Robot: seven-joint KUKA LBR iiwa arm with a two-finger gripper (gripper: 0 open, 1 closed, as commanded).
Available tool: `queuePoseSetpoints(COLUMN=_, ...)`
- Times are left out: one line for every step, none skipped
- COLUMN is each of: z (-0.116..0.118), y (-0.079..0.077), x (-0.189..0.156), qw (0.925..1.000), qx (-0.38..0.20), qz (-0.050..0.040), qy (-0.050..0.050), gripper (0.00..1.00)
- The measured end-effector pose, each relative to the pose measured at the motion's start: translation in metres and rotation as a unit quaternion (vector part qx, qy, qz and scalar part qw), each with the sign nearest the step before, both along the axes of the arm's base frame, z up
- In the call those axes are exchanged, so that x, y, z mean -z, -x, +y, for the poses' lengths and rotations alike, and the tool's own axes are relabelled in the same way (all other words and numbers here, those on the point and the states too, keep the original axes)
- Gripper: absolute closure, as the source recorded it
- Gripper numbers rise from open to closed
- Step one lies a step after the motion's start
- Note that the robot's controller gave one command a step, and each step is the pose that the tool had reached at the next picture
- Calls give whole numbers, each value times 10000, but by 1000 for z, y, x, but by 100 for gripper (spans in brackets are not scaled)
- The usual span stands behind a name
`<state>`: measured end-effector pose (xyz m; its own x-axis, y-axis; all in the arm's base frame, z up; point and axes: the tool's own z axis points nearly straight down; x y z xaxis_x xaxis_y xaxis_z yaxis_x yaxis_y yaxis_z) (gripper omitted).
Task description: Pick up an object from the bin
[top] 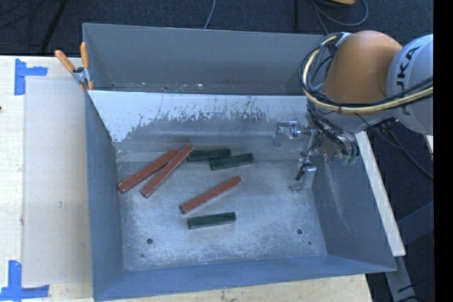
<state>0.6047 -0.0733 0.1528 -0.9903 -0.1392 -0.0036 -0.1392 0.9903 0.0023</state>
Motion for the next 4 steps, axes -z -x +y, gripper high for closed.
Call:
queuePoseSetpoints(z=90, y=-4, x=70, qw=9945, qx=-1044, qz=31, qy=-3, gripper=0)
queuePoseSetpoints(z=148, y=30, x=84, qw=9550, qx=-2964, qz=28, qy=0, gripper=0)
queuePoseSetpoints(z=146, y=28, x=83, qw=9550, qx=-2965, qz=11, qy=14, gripper=100)
queuePoseSetpoints(z=152, y=19, x=-40, qw=9143, qx=-4051, qz=-32, qy=25, gripper=100)
